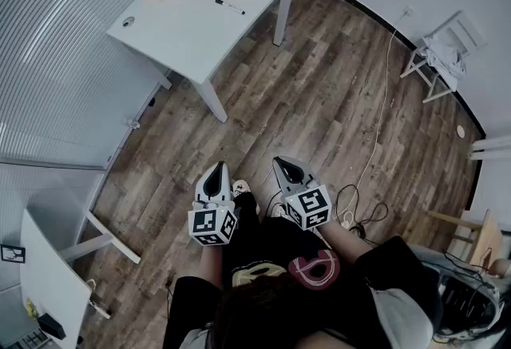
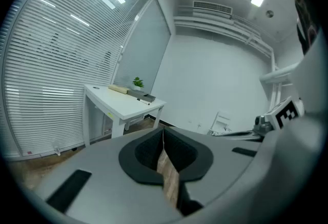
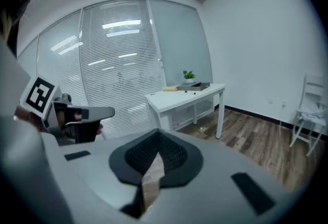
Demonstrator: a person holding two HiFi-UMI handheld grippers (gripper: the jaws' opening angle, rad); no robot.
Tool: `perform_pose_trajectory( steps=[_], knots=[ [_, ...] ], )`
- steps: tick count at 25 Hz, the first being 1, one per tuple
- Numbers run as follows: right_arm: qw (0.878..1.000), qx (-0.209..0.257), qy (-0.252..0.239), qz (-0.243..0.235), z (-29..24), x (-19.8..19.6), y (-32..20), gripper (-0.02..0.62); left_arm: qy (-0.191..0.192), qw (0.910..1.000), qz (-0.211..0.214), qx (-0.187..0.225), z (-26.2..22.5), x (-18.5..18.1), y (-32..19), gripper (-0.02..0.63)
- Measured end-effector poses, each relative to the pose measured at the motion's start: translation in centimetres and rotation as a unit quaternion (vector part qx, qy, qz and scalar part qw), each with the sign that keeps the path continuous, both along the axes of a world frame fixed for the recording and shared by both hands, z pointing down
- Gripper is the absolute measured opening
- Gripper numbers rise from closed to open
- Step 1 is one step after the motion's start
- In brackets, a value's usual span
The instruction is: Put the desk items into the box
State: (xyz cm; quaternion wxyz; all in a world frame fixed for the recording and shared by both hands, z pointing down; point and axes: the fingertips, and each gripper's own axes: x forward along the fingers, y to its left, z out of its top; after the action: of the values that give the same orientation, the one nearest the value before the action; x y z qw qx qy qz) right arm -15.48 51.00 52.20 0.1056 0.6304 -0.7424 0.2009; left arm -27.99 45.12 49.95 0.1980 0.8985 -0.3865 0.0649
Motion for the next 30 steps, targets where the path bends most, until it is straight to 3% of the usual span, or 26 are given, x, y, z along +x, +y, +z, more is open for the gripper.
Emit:
perform_pose_trajectory(
  steps=[5,9,23,30],
  knots=[
    [0.999,0.035,0.006,0.033,-1.3,2.0,1.9,0.009,0.005,0.9997,0.015,0.018,-0.7,0.9,3.0,0.018],
    [0.998,0.042,0.013,0.034,-1.7,1.7,2.2,0.009,0.011,0.9992,0.028,0.028,-1.1,1.2,3.2,0.018],
    [0.992,0.08,0.021,0.093,-3.9,1.5,-4.2,0.011,0.021,0.995,0.082,0.054,-2.0,1.4,-4.0,0.018],
    [0.99,0.062,0.013,0.126,-2.9,1.8,-4.6,0.011,0.018,0.992,0.115,0.049,-2.0,2.0,-6.0,0.018]
  ],
)
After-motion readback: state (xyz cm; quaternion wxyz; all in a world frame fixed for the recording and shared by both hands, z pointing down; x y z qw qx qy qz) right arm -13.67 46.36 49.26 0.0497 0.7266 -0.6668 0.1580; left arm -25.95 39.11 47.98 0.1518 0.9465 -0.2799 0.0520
